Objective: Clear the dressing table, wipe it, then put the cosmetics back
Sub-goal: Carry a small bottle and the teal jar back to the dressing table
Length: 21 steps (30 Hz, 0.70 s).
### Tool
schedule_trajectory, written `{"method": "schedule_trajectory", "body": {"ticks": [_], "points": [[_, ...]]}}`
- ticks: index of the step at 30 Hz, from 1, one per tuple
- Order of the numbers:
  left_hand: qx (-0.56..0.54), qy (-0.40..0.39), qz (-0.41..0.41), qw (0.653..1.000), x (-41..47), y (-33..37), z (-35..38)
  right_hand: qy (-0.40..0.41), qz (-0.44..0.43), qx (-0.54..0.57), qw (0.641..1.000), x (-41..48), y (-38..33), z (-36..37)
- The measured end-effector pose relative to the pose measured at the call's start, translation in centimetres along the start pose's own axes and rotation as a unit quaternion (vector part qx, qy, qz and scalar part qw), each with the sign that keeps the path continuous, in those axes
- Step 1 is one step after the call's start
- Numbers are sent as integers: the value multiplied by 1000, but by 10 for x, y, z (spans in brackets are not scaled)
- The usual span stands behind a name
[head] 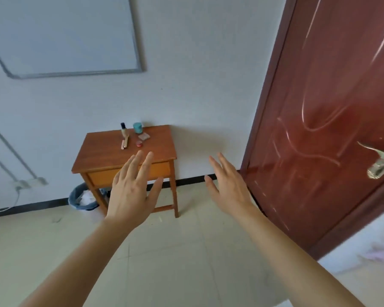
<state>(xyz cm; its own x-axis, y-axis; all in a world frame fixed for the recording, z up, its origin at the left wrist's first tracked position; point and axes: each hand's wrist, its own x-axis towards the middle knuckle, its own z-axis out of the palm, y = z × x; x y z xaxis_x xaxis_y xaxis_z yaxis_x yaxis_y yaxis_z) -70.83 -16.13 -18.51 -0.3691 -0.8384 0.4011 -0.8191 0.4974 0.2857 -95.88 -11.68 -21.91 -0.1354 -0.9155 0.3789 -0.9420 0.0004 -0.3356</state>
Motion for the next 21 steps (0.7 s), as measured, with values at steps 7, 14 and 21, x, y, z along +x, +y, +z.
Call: {"method": "schedule_trajectory", "body": {"ticks": [7,14,21], "points": [[8,-14,-49,999,40,-94,20,-43,-23,23,999,82,-64,72],[5,-26,-90,996,126,-161,60,-49,-42,46,997,188,-55,155],[63,-75,-132,986,268,-225,109,-89,-32,65,993,336,-30,229]]}}
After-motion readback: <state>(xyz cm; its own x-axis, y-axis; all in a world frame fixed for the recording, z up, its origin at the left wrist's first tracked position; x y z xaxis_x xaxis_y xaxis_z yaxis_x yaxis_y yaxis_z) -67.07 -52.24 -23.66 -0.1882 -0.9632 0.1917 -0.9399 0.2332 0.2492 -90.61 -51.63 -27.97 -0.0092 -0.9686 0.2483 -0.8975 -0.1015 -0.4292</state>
